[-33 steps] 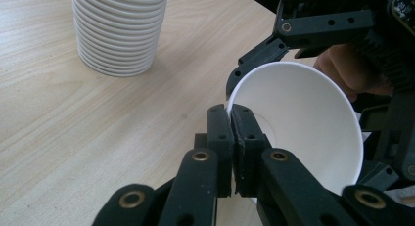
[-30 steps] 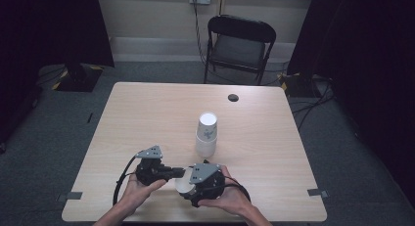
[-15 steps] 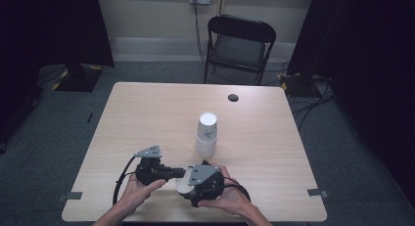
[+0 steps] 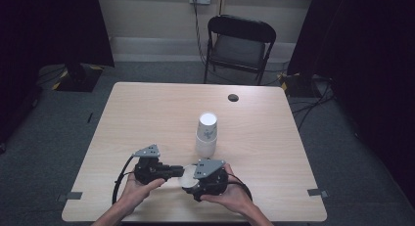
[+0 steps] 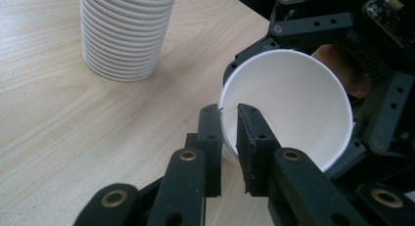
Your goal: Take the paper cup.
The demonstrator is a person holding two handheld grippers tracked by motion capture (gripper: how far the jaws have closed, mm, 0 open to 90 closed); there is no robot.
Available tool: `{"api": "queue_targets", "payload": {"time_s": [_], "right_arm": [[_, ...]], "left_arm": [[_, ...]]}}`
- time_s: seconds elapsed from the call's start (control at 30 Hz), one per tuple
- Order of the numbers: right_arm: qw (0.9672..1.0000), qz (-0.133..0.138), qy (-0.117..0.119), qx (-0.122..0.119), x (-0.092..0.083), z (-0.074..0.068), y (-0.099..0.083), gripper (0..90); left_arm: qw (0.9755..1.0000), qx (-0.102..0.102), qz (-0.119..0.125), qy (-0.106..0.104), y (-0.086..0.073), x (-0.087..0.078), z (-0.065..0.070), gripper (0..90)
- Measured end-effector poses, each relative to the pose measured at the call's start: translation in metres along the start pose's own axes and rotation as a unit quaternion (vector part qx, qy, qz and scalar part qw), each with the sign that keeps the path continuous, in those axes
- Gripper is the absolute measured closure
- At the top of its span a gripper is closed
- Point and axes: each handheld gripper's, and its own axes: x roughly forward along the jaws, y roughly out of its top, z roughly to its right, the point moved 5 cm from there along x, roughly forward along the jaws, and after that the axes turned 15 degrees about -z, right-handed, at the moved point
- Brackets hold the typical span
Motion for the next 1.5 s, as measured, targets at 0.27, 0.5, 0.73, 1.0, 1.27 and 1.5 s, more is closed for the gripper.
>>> {"api": "queue_targets", "payload": {"time_s": [0.27, 0.5, 0.73, 1.0, 1.27, 1.5], "right_arm": [[0.9997, -0.004, -0.003, 0.024, -0.001, 0.007, -0.005, 27.8], [0.9976, 0.006, -0.008, 0.068, -0.007, 0.019, -0.012, 28.0], [0.9949, 0.019, -0.015, 0.098, -0.017, 0.026, -0.019, 28.3], [0.9912, 0.031, -0.025, 0.126, -0.029, 0.035, -0.029, 28.5], [0.9856, 0.034, -0.04, 0.161, -0.039, 0.048, -0.047, 28.8], [0.9797, 0.043, -0.07, 0.183, -0.058, 0.065, -0.064, 28.8]], "left_arm": [[1.0, 0.002, 0.007, -0.001, 0.002, -0.005, -0.001, 67.2], [0.9993, 0.017, 0.009, 0.032, 0.004, -0.013, -0.002, 56.4], [0.9963, 0.024, -0.014, 0.081, -0.005, -0.015, -0.008, 44.0], [0.9891, 0.008, -0.033, 0.143, -0.016, -0.025, -0.028, 30.1], [0.9795, -0.008, -0.052, 0.194, -0.034, -0.038, -0.053, 21.8], [0.9682, -0.025, -0.074, 0.237, -0.051, -0.045, -0.081, 22.3]]}}
